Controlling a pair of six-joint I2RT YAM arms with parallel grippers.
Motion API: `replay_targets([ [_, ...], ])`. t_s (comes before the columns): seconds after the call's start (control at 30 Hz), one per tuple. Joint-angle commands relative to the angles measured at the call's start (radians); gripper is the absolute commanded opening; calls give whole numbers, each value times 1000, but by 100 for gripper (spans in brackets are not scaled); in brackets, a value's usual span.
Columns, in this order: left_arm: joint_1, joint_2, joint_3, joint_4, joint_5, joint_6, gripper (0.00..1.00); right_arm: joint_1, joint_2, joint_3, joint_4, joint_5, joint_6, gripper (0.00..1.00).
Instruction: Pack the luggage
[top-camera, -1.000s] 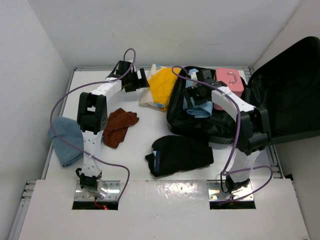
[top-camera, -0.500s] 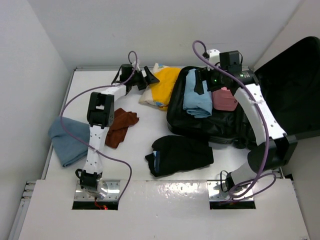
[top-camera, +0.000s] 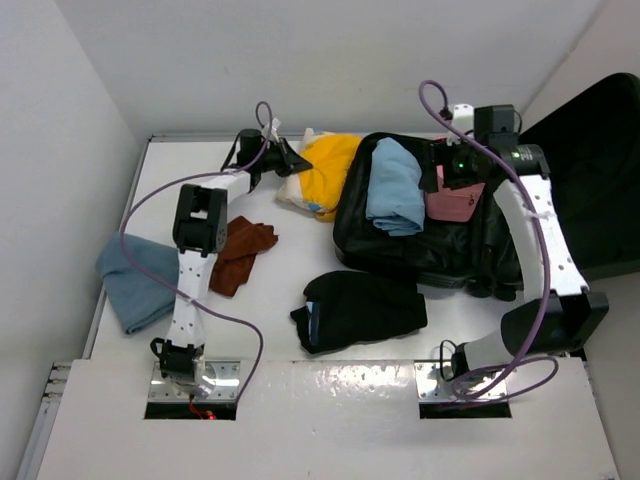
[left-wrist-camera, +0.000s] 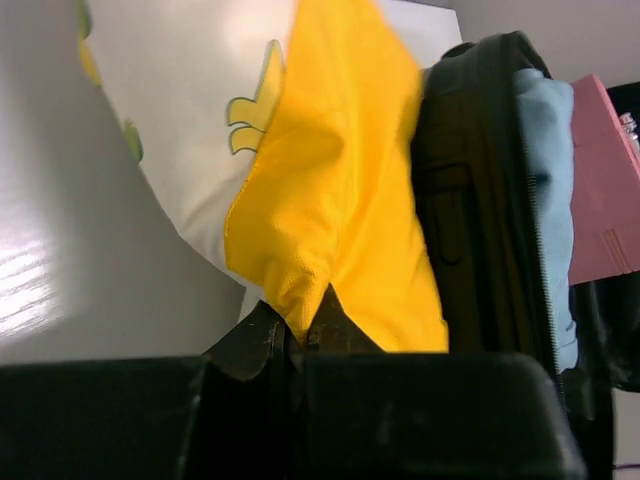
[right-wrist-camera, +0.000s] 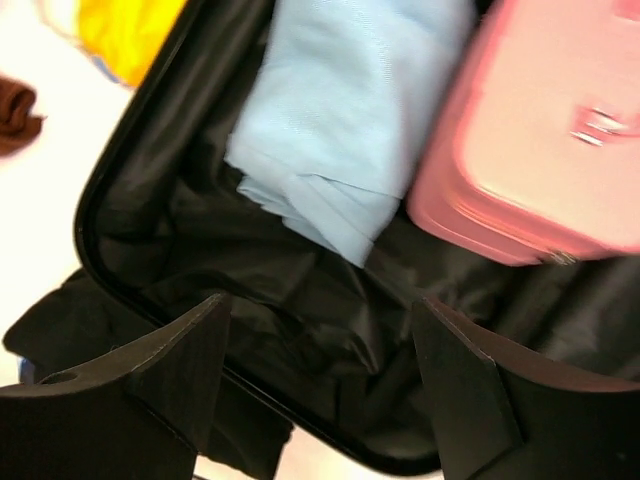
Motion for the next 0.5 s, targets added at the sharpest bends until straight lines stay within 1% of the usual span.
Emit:
replay_targets([
  [0.0, -28, -252, 31, -7, -42, 189, 0, -43, -97, -22, 19, -13, -13, 72],
  [0.03, -61, -291, 31, -29, -100, 313, 0, -65, -133, -38, 30, -13, -12, 72],
  [0.07, -84, -376, 4, -46, -134, 382, 0, -65, -146, -54, 36, -16, -10, 72],
  [0.1, -107, -422, -30, -46, -169, 447, 0, -103, -158, -65, 39, -16, -12, 72],
  [0.13, -135, -470, -71, -27, -206, 578, 0, -135, -207, -79, 57, -12, -13, 72],
  [0.17, -201, -551, -161, -13, -270, 728, 0, -169, -227, -119, 79, 8, -10, 72],
  [0.2, -238, -588, -206, 6, -303, 730, 0, -169, -239, -131, 93, 19, -7, 72],
  [0.23, -312, -622, -316, 32, -359, 862, 0, -191, -294, -171, 132, 49, 3, 72],
  [0.27, -351, -656, -378, 70, -392, 916, 0, -203, -310, -183, 142, 56, 14, 74],
  [0.3, -390, -714, -444, 167, -421, 963, 0, -240, -342, -196, 166, 63, 11, 74],
  [0.33, -467, -736, -568, 214, -461, 1075, 0, -252, -374, -228, 180, 77, 19, 75],
  [0.37, -509, -754, -633, 266, -481, 1137, 0, -272, -405, -237, 189, 89, 22, 75],
  [0.4, -551, -768, -697, 384, -499, 1200, 0, -283, -417, -245, 193, 95, 22, 75],
  [0.43, -624, -777, -813, 447, -512, 1319, 0, -313, -441, -271, 193, 88, 20, 76],
  [0.47, -658, -777, -860, 489, -499, 1387, 0, -324, -461, -274, 183, 82, 16, 76],
])
